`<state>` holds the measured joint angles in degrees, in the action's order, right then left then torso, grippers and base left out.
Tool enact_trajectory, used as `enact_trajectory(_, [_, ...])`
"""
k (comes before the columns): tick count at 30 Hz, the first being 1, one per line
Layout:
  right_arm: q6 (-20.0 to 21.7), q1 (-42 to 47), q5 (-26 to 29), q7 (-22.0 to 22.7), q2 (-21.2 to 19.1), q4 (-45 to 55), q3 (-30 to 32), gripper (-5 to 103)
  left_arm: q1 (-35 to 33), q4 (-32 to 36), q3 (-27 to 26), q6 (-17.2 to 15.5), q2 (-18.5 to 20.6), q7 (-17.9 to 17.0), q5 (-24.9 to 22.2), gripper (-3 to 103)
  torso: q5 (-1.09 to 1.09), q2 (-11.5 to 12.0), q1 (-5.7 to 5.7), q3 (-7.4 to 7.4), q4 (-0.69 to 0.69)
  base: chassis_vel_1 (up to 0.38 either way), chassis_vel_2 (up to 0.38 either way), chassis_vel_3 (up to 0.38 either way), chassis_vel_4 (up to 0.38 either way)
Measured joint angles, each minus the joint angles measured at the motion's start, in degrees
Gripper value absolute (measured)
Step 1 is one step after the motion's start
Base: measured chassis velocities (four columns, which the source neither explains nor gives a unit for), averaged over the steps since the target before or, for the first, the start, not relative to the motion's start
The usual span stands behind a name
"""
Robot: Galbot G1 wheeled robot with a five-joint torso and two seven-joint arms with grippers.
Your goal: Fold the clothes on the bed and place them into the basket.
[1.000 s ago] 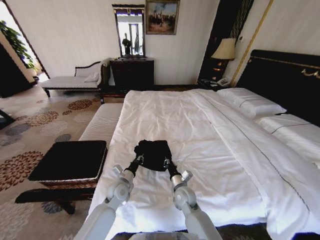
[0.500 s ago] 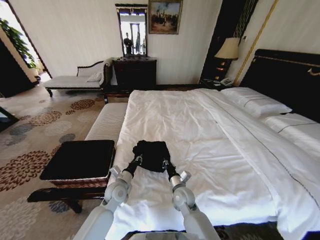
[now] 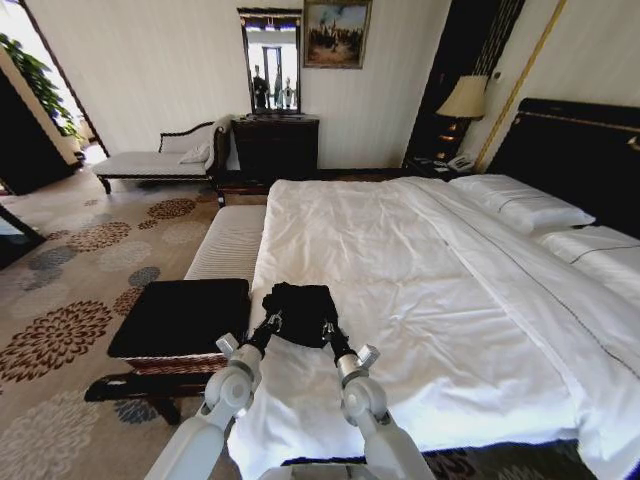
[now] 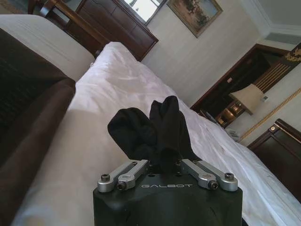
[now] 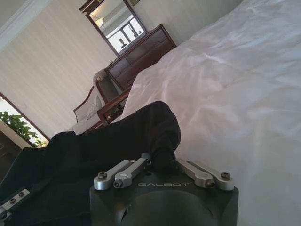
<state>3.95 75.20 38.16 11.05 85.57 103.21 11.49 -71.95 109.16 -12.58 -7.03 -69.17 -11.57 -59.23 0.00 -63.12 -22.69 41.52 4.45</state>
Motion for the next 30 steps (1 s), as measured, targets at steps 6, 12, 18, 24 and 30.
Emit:
enact_trajectory(6, [0.3,-0.3,0.1,0.1,0.0,0.4,-0.1,8,0.2,0.3,-0.2,0.0,0.0,-0.1,-0.2,12,-0.01,0.0,0.00,0.00,0.00,0.137,0.128,-0.124,-0.132])
enact_trajectory(12, [0.5,-0.5,0.3,0.2,0.2,0.7,-0.2,8,0.1,0.3,-0.4,0.0,0.2,-0.1,-0.2,12,0.01,0.0,0.00,0.00,0.01,0.117,0.112,-0.114,-0.115])
enact_trajectory(18, [0.5,-0.1,0.2,0.3,0.3,1.2,-0.3,8,0.4,0.1,-0.3,0.0,0.0,-0.1,-0.2,12,0.00,0.0,0.00,0.00,0.01,0.113,0.119,-0.107,-0.110])
enact_trajectory(24, [0.5,-0.2,0.2,0.3,0.5,1.3,-0.4,8,0.4,0.2,-0.4,0.0,0.3,-0.1,-0.2,12,0.00,0.0,0.00,0.00,0.00,0.130,0.134,-0.119,-0.132])
enact_trajectory(30, [0.6,-0.3,0.2,0.4,0.8,1.3,-0.7,8,0.2,0.4,-0.7,0.0,0.5,-0.1,-0.3,12,0.00,0.0,0.00,0.00,0.00,0.143,0.136,-0.138,-0.142])
